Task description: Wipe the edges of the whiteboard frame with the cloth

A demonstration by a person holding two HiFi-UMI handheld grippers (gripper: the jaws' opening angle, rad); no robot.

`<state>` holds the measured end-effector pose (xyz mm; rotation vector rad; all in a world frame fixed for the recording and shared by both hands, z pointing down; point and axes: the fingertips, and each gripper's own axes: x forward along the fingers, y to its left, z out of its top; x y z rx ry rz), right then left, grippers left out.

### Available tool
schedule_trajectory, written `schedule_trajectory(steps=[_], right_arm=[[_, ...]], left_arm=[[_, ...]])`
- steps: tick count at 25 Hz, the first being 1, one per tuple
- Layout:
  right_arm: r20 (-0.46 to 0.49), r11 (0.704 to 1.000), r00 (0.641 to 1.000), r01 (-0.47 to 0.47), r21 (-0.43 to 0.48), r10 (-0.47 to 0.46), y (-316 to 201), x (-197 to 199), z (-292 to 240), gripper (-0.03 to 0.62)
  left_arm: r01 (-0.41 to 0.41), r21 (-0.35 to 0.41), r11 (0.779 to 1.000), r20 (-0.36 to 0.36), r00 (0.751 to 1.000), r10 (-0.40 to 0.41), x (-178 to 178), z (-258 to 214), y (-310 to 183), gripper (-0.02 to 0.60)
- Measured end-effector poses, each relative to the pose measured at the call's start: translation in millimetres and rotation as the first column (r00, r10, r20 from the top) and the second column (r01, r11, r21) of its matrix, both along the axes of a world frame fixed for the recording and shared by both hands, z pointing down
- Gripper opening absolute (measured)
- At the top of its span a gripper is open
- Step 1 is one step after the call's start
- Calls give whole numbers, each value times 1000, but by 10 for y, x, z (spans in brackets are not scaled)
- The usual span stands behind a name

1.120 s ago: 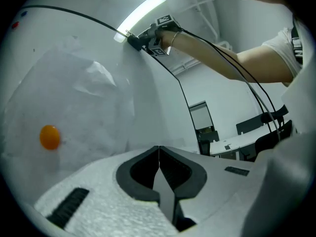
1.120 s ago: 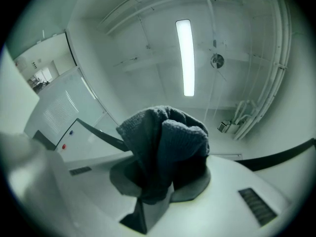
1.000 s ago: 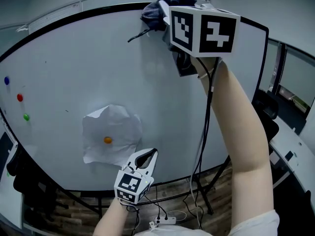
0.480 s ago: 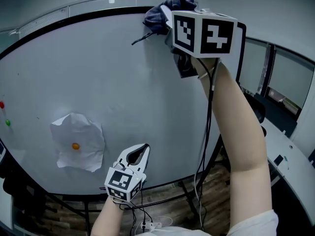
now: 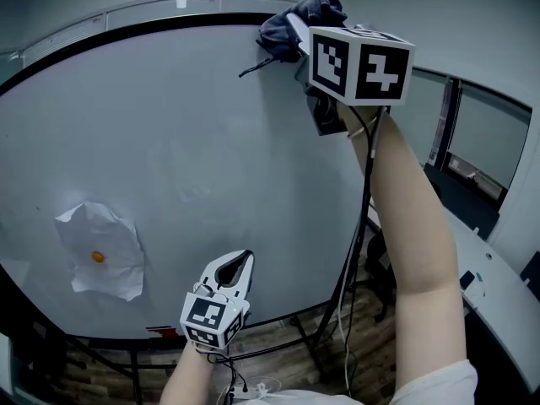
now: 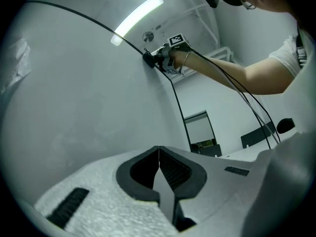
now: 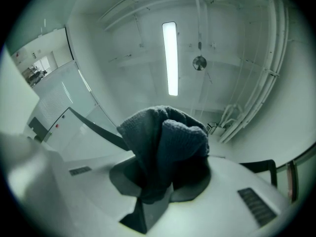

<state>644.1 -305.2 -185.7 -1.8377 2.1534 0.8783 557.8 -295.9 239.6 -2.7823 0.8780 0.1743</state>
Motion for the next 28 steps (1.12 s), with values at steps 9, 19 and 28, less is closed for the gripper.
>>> schedule_trajectory(steps=[9, 19, 28], right_arm=[[33, 992, 992, -119, -41, 120, -264, 336, 73, 77], [142, 986, 976, -162, -40, 166, -36, 1328, 14, 77], [112, 968, 962, -246, -55, 251, -4, 1710, 101, 77]], left_arm=[[-66, -17, 998, 12, 998, 67, 103, 158, -173, 18], [-82, -16, 996, 71, 994, 83, 585, 222, 25, 18], [-104, -28, 994, 76, 991, 106, 849, 238, 63, 18]])
